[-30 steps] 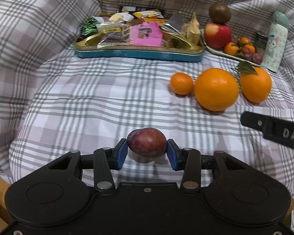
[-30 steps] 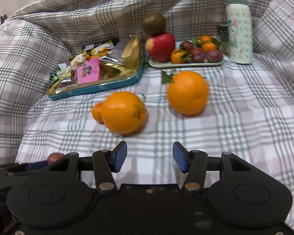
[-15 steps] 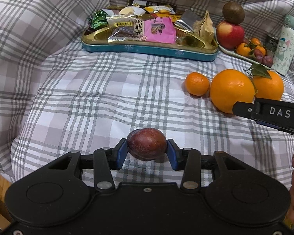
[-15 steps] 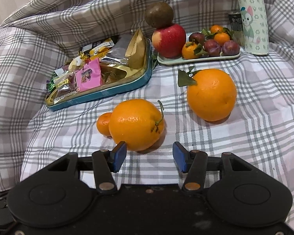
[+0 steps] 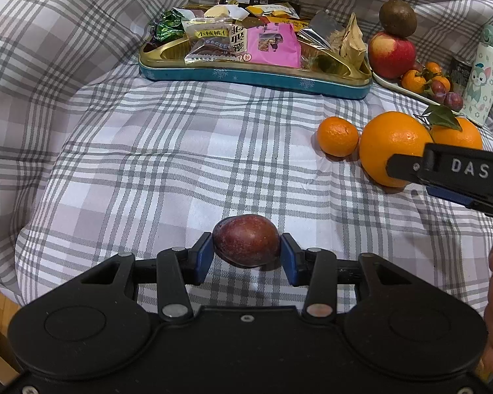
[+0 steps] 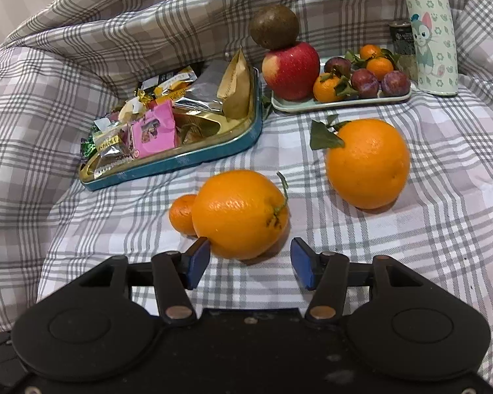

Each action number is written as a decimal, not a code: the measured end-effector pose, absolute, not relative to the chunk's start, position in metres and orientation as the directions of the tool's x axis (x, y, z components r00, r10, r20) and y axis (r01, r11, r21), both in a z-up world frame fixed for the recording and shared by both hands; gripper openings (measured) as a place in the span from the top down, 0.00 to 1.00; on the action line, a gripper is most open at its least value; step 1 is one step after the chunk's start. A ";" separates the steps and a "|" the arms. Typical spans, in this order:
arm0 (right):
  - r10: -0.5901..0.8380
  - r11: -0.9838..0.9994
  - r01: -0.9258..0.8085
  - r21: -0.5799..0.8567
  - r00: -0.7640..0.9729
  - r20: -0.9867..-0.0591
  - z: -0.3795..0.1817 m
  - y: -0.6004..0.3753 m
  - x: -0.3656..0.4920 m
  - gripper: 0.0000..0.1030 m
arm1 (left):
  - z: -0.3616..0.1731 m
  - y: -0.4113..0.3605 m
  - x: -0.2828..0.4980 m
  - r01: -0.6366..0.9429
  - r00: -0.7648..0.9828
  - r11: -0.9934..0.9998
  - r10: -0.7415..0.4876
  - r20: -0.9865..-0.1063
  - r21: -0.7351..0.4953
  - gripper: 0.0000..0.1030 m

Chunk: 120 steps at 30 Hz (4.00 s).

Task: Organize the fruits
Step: 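Grasp a large orange with the right tool while the left tool holds the passion fruit, then carry the orange with the right tool while the left tool carries the passion fruit toward the tray, then lower and release the passion fruit with the left tool while the right tool releases the orange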

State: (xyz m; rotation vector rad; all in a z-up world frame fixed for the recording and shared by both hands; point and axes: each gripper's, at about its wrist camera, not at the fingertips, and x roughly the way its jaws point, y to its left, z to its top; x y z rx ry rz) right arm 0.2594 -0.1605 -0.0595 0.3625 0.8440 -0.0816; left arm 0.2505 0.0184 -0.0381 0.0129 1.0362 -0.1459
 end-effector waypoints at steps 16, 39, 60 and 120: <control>0.050 0.924 0.245 0.294 0.684 -0.727 -0.071 -0.152 0.279 0.36 | -0.038 0.021 0.248 0.127 0.506 0.988 -0.137 -0.852 -0.083 0.51; -0.008 0.878 0.331 0.345 0.732 -0.682 -0.079 -0.162 0.310 0.28 | -0.039 0.022 0.249 0.128 0.503 0.987 -0.147 -0.852 -0.095 0.51; -0.099 0.929 0.300 0.214 0.762 -0.640 -0.076 -0.157 0.338 0.27 | -0.037 0.022 0.250 0.129 0.493 0.983 -0.175 -0.852 -0.128 0.51; 0.204 0.974 -0.051 0.220 0.624 -0.755 -0.059 -0.126 0.008 0.27 | -0.027 0.025 0.045 0.172 0.462 0.984 -0.115 -0.879 -0.039 0.51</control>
